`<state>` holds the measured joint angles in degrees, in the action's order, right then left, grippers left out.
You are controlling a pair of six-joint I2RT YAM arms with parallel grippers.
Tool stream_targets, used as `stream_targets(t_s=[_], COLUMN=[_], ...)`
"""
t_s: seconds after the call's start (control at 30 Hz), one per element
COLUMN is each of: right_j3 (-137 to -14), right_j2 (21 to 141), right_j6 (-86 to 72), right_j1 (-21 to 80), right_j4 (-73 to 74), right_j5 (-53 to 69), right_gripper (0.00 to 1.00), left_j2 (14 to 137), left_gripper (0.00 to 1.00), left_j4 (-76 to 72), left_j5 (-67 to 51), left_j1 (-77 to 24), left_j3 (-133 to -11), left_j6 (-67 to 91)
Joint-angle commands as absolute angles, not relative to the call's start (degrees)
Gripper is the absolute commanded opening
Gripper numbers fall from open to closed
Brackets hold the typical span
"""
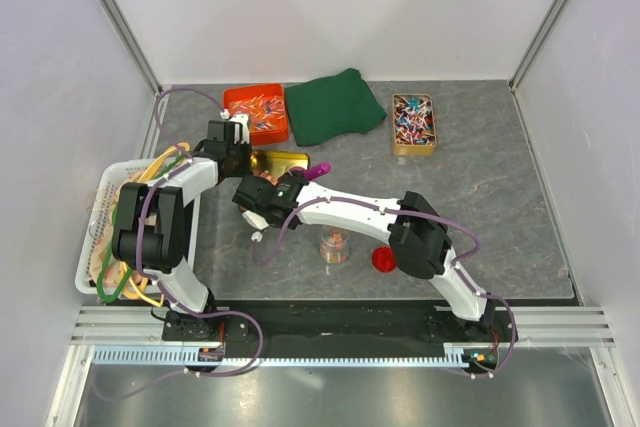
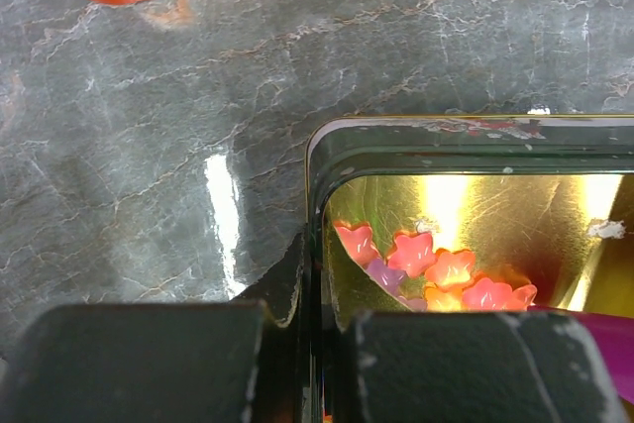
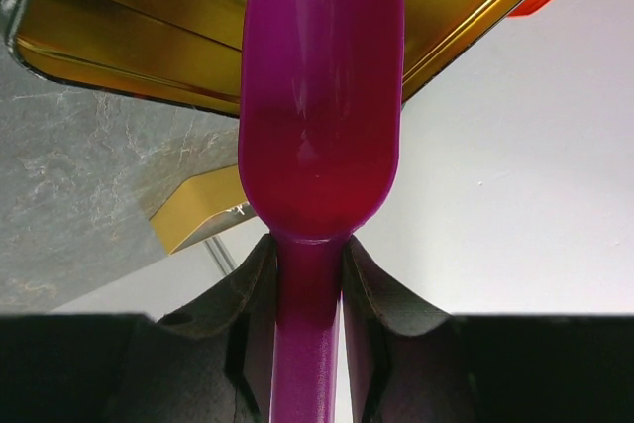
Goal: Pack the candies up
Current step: Scoop the fake candies from the storage box.
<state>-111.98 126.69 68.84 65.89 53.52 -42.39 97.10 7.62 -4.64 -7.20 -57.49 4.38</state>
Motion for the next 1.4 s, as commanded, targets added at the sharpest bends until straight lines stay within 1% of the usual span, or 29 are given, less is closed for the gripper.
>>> stream_targets(t_s=[0.0, 0.3, 0.5, 0.83, 0.97, 1.23, 1.37], right_j3=[-113.6, -116.9, -123.9, -124.2, -123.0, -129.0, -131.6], right_j2=[128.1, 132.0, 135.4, 135.9, 136.4, 140.1, 140.8], right_j6=[69.3, 70.5, 67.3, 65.2, 64.7, 59.1, 57.4], right_j1=[65.7, 65.6, 65.3, 64.7, 64.8, 66.4, 67.4], right_j4=[53.9, 55.6, 64.1, 68.6, 68.3, 68.8, 68.8], right_j5=[-45.2, -45.0, -38.2, -27.3, -26.6, -26.5, -30.5], right_gripper=[0.0, 0.0, 0.0, 0.0, 0.0, 0.0, 0.0], left_j2=[93.9, 93.2, 92.4, 92.4, 92.5, 92.4, 93.2], left_gripper=[0.02, 0.02, 0.02, 0.02, 0.02, 0.02, 0.02], left_j4=[5.8, 5.3, 4.9, 4.7, 4.5, 5.1, 6.2], left_j5=[-5.5, -6.2, -6.6, -7.2, -7.2, -5.0, -1.9], left_j1=[-7.7, -8.1, -8.1, -8.2, -8.2, -8.2, -8.3], left_j3=[-59.9, -59.6, -59.1, -58.8, -58.8, -58.7, -59.5], left_j6=[3.1, 2.9, 2.7, 2.8, 2.9, 4.0, 5.2])
